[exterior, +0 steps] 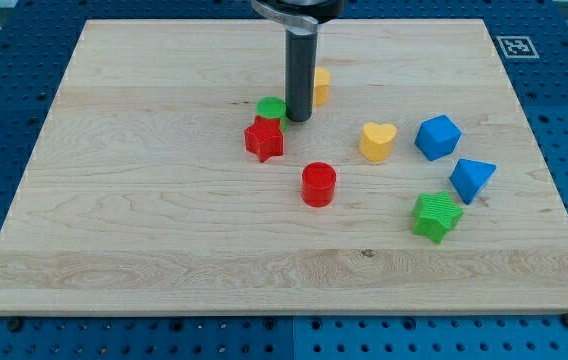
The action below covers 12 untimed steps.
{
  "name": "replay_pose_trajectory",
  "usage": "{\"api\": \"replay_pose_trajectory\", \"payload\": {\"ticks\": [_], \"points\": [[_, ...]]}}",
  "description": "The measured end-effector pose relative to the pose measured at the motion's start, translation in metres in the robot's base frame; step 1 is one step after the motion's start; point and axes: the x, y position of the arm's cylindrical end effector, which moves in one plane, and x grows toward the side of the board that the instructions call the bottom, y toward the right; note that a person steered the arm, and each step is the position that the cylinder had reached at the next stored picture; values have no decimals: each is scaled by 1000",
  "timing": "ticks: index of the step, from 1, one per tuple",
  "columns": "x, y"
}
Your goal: Push the green star to the right of the red circle
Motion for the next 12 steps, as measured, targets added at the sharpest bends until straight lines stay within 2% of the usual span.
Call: {"api": "replay_pose_trajectory", "payload": {"ticks": [2, 3, 5, 8, 10, 12], "points": [[52, 5], [63, 30], [93, 121], [126, 195], [161, 177], [165, 128]]}}
